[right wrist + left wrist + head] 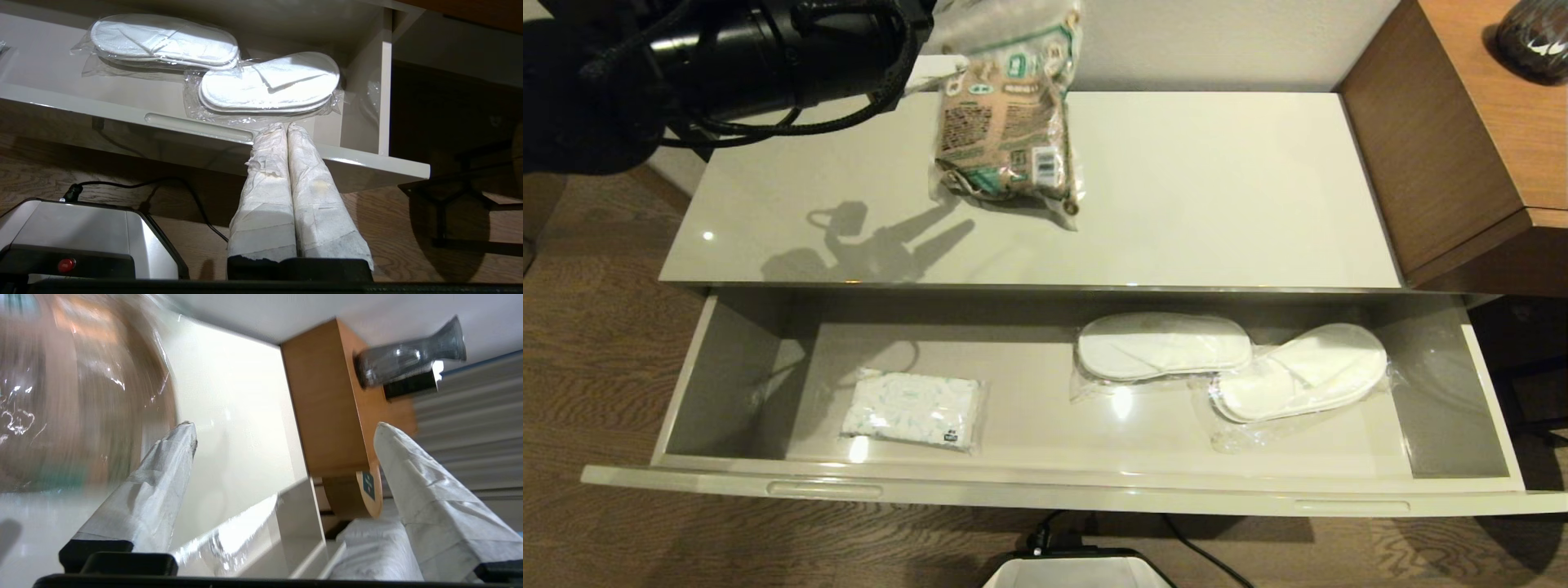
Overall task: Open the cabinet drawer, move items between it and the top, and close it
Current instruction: Place the solid drinks on the table, then close the drawer
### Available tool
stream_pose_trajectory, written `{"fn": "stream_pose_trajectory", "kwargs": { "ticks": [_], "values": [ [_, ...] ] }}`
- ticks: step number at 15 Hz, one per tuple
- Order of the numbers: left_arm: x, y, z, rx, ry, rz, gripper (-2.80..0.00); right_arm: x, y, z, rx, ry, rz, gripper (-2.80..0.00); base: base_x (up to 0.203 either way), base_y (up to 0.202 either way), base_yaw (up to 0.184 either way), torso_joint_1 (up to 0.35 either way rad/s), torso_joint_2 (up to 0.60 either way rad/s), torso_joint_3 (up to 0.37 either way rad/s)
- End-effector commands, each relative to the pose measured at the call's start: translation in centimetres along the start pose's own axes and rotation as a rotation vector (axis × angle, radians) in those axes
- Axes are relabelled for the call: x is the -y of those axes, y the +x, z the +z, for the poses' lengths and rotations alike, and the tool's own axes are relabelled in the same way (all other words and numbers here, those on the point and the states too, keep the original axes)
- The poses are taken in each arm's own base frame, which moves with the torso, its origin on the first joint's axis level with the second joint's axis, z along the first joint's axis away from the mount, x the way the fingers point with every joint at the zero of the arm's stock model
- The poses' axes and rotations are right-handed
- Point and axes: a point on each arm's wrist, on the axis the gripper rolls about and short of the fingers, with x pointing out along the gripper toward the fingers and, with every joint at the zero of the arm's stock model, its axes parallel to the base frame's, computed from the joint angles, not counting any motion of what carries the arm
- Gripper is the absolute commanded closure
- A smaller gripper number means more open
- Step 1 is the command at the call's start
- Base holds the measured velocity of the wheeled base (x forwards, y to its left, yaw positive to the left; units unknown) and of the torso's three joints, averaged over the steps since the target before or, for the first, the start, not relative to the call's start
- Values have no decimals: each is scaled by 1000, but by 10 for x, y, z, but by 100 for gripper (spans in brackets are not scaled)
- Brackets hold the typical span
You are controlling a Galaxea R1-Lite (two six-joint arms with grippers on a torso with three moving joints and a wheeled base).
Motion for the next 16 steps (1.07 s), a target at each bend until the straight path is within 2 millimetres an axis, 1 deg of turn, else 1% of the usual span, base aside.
{"fn": "stream_pose_trajectory", "kwargs": {
  "ticks": [1, 3, 4, 8, 9, 11, 12, 13, 15, 16],
  "values": [
    [21, -38, -2, -12, -9, 7, -280, 0, -2, -1, 21, -1, -3, 0, 0, 0, 0, 0, 0, 0],
    [26, -58, -12, -39, -26, 29, -280, 0, -2, -1, 21, -1, -3, 0, 0, 0, 0, 0, 0, 0],
    [26, -71, -23, -74, -47, 55, -280, 0, -2, -1, 21, -1, -3, 0, 0, 0, 0, 0, 0, 0],
    [39, -132, -60, -211, -127, 150, -280, 0, -2, -1, 21, -1, -3, 0, 0, 0, 0, 0, 0, 0],
    [45, -149, -69, -240, -145, 172, -280, 0, -2, -1, 21, -1, -3, 0, 0, 0, 0, 0, 0, 0],
    [52, -178, -84, -288, -175, 229, -280, 0, -2, -1, 21, -1, -3, 0, 0, 0, 0, 0, 0, 0],
    [54, -191, -92, -323, -196, 276, 0, 0, -2, -1, 21, -1, -3, 0, 0, 0, 0, 0, 0, 0],
    [57, -205, -98, -340, -208, 318, 0, 0, -2, -1, 21, -1, -3, 0, 0, 0, 0, 0, 0, 0],
    [57, -219, -107, -365, -231, 385, 0, 0, -2, -1, 21, -1, -3, 0, 0, 0, 0, 0, 0, 0],
    [62, -232, -110, -357, -232, 401, 0, 0, -2, -1, 21, -1, -3, 0, 0, 0, 0, 0, 0, 0]
  ]
}}
